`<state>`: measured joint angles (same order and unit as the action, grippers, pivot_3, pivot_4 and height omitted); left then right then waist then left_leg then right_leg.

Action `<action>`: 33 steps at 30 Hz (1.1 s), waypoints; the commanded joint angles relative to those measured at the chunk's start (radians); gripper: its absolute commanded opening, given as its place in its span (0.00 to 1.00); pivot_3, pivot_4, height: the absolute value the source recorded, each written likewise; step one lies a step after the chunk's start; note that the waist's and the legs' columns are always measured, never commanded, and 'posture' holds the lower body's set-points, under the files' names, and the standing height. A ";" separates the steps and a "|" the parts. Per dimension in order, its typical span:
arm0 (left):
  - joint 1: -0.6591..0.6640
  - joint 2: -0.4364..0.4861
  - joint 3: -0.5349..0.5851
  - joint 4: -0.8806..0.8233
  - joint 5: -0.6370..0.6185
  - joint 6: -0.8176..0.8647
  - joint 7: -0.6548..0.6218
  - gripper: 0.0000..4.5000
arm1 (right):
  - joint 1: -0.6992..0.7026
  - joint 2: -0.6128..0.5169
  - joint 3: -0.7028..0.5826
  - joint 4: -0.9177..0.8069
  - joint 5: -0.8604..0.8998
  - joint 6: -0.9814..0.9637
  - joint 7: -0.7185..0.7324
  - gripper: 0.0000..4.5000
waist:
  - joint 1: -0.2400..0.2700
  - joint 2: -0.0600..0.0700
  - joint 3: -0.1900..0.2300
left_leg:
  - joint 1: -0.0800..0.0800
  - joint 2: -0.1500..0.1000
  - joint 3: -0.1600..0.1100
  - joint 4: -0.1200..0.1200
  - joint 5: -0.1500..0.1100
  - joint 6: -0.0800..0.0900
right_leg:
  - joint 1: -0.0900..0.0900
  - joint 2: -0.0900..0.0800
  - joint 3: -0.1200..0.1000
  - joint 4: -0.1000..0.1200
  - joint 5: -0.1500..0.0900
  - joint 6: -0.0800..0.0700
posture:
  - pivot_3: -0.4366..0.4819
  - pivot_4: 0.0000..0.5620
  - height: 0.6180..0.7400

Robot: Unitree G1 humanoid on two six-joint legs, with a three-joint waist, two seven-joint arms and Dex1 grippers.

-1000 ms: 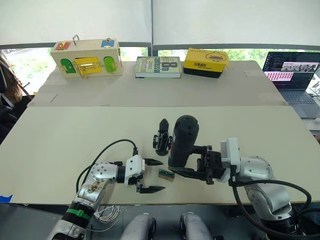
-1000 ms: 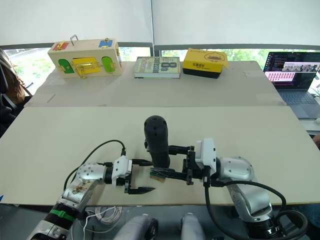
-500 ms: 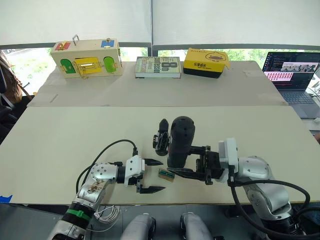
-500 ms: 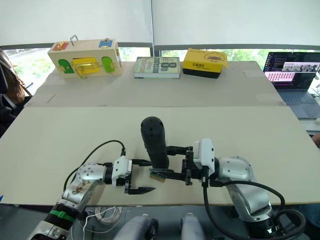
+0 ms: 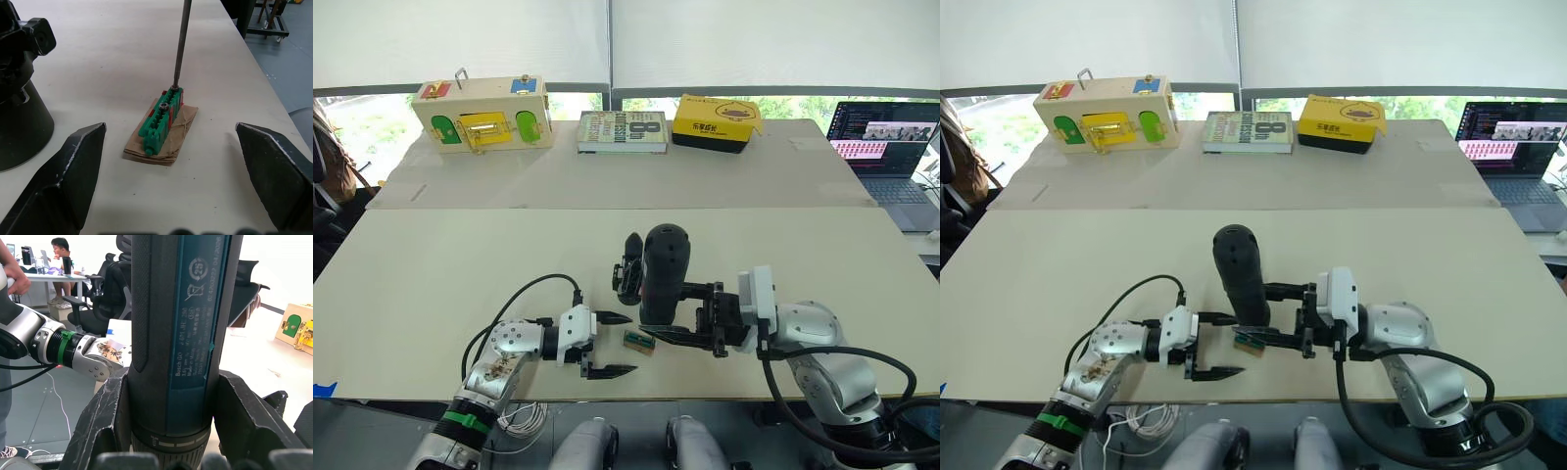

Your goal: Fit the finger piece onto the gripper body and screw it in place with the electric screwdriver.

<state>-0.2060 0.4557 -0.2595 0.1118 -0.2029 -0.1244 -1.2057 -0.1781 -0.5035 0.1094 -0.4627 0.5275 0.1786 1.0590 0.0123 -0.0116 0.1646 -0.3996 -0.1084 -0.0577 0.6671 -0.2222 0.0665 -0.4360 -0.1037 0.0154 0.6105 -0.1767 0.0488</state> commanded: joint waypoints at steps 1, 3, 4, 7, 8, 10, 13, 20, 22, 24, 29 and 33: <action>0.023 0.004 -0.022 -0.015 0.000 0.017 -0.004 1.00 | -0.003 -0.004 0.004 -0.005 0.000 -0.013 0.001 0.43 | 0.000 0.000 0.000 | 0.000 0.000 0.000 0.000 0.000 0.000 | 0.000 0.000 0.000 0.000 0.000 0.000 | 0.48 0.27 1.00; 0.024 0.006 -0.020 -0.017 -0.002 0.018 -0.004 1.00 | -0.003 -0.002 0.002 -0.010 0.005 -0.014 0.000 0.43 | 0.000 0.000 0.000 | 0.000 0.000 0.000 0.000 0.000 0.000 | 0.000 0.000 0.000 0.000 0.000 0.000 | 0.48 0.27 1.00; 0.024 0.006 -0.019 -0.018 -0.003 0.019 -0.004 1.00 | -0.003 -0.001 0.000 -0.012 0.007 -0.016 0.000 0.43 | 0.000 0.000 0.000 | 0.000 0.000 0.000 0.000 0.000 0.000 | 0.000 0.000 0.000 0.000 0.000 0.000 | 0.48 0.27 1.00; 0.022 0.004 -0.015 -0.017 -0.006 0.015 -0.003 1.00 | 0.001 -0.007 -0.012 -0.021 0.020 -0.016 0.005 0.43 | 0.000 0.000 0.000 | 0.000 0.000 0.000 0.000 0.000 0.000 | 0.000 0.000 0.000 0.000 0.000 0.000 | 0.48 0.27 1.00; 0.021 0.003 -0.013 -0.016 -0.007 0.013 -0.002 1.00 | 0.002 -0.010 -0.017 -0.023 0.025 -0.016 0.007 0.43 | 0.000 0.000 0.000 | 0.000 0.000 0.000 0.000 0.000 0.000 | 0.000 0.000 0.000 0.000 0.000 0.000 | 0.48 0.27 1.00; 0.022 0.002 -0.009 -0.016 -0.012 0.010 -0.004 1.00 | 0.003 -0.012 -0.026 -0.029 0.034 -0.017 0.009 0.43 | 0.000 0.000 0.000 | 0.000 0.000 0.000 0.000 0.000 0.000 | 0.000 0.000 0.000 0.000 0.000 0.000 | 0.48 0.27 1.00; 0.025 0.003 -0.006 -0.015 -0.016 0.004 -0.007 1.00 | -0.002 -0.011 -0.035 -0.038 0.043 -0.019 0.006 0.43 | 0.000 0.000 0.000 | 0.000 0.000 0.000 0.000 0.000 0.000 | 0.000 0.000 0.000 0.000 0.000 0.000 | 0.48 0.27 1.00; 0.024 0.002 -0.002 -0.008 -0.022 -0.001 -0.001 1.00 | -0.011 -0.008 -0.053 -0.049 0.065 -0.019 0.004 0.43 | 0.000 0.000 0.000 | -0.001 0.000 0.000 0.000 0.000 0.000 | 0.000 0.000 0.000 0.000 0.000 0.000 | 0.48 0.27 1.00; 0.020 0.003 0.005 -0.004 -0.006 -0.021 0.018 1.00 | -0.015 -0.013 -0.062 -0.052 0.084 -0.010 0.006 0.43 | 0.000 0.000 0.000 | -0.001 0.000 0.000 0.000 0.000 0.000 | 0.000 0.000 0.000 0.000 0.000 0.000 | 0.48 0.27 1.00; 0.018 0.004 0.015 -0.007 -0.022 -0.012 0.020 1.00 | -0.020 -0.019 -0.068 -0.053 0.097 -0.002 0.006 0.43 | 0.000 0.000 0.000 | -0.001 0.000 0.000 0.000 0.000 0.000 | 0.000 0.000 0.000 0.000 0.000 0.000 | 0.48 0.27 1.00; 0.021 0.016 0.028 -0.017 -0.049 -0.003 0.009 1.00 | -0.031 -0.030 -0.073 -0.059 0.121 0.007 0.004 0.43 | -0.001 0.000 0.000 | -0.002 0.000 0.000 0.000 0.000 0.000 | -0.001 0.000 0.000 0.000 0.000 0.000 | 0.48 0.27 1.00; 0.030 0.025 0.047 -0.037 -0.069 0.006 0.010 1.00 | -0.039 -0.039 -0.078 -0.068 0.139 0.017 0.002 0.43 | -0.002 0.000 0.000 | -0.002 0.001 0.000 0.000 0.000 0.000 | -0.001 0.000 0.000 0.000 0.000 0.000 | 0.48 0.27 1.00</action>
<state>-0.1816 0.4712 -0.2325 0.1013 -0.2491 -0.1249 -1.1922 -0.1903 -0.5412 0.0640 -0.4769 0.6203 0.2025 1.0641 0.0106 -0.0117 0.1647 -0.4017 -0.1075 -0.0577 0.6670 -0.2221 0.0667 -0.4374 -0.1042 0.0155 0.6107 -0.1767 0.0486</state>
